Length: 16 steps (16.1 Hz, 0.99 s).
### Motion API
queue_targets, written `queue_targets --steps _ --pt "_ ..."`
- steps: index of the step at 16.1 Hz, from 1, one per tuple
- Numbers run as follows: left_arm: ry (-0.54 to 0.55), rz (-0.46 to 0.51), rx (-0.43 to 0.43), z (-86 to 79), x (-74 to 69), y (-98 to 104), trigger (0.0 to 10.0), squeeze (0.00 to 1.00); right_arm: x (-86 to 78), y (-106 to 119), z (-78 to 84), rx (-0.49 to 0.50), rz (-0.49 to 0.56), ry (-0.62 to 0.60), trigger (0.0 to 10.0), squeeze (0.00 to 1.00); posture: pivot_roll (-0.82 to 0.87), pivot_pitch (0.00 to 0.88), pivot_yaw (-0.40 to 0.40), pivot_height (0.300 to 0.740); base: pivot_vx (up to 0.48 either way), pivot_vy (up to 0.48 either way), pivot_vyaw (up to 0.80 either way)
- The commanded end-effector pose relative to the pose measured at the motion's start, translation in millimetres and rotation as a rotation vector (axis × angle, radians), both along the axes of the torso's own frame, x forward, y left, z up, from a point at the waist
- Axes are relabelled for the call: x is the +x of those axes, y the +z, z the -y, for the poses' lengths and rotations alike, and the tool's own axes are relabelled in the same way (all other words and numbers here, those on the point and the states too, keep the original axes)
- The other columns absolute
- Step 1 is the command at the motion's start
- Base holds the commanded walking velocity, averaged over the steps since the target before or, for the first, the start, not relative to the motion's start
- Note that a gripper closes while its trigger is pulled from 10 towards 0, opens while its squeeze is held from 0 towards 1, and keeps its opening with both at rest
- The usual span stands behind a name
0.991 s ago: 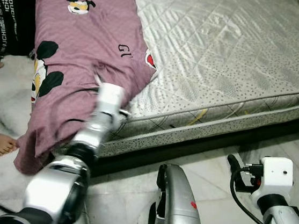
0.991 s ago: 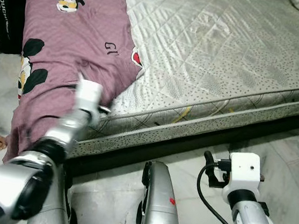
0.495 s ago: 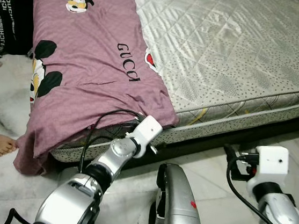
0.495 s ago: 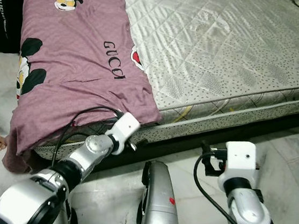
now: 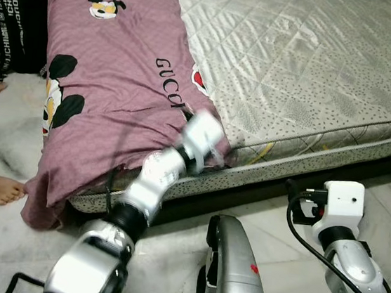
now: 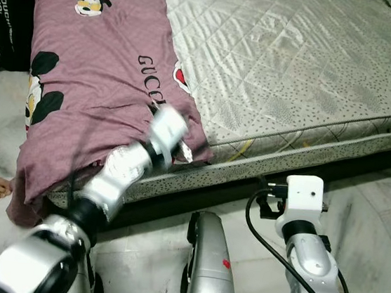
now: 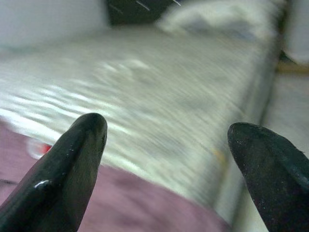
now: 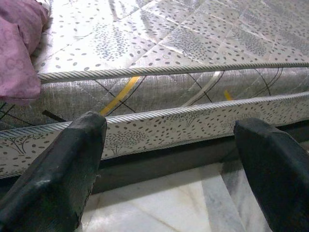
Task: Clean up the room
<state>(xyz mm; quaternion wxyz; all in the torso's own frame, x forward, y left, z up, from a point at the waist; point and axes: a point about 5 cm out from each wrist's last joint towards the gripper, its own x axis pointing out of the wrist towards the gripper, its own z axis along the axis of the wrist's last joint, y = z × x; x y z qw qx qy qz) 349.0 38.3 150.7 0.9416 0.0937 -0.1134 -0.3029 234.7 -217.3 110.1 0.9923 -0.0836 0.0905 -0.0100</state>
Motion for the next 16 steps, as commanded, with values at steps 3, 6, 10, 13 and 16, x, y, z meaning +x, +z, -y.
queue_targets --steps 3,6,10,13,16 --pt "0.344 -0.006 -0.075 -57.4 24.2 12 10.0 0.0 -2.0 0 1.3 0.004 0.005 -0.026 10.0 0.0 -0.16 0.098 -0.016 0.53 0.0 0.0 0.0" --pt "0.538 -0.247 0.071 -104.3 30.1 -27 10.0 0.0 -13.6 2 12.7 -0.009 -0.009 -0.054 10.0 0.0 -0.2 0.121 -0.021 0.53 0.0 0.0 0.0" --pt "0.51 -0.457 0.246 -111.3 23.3 -60 10.0 0.0 -27.4 6 29.6 -0.048 -0.044 -0.085 10.0 0.0 -0.25 0.159 -0.032 0.53 0.0 0.0 0.0" --pt "0.447 -0.481 0.308 -97.0 22.1 -65 10.0 0.0 -27.5 6 31.1 -0.056 -0.053 -0.082 10.0 0.0 -0.25 0.162 -0.037 0.53 0.0 0.0 0.0" --pt "0.306 -0.54 0.39 -72.2 10.4 -82 10.0 0.0 -25.0 6 30.8 -0.061 -0.059 -0.076 10.0 0.0 -0.25 0.159 -0.037 0.53 0.0 0.0 0.0"
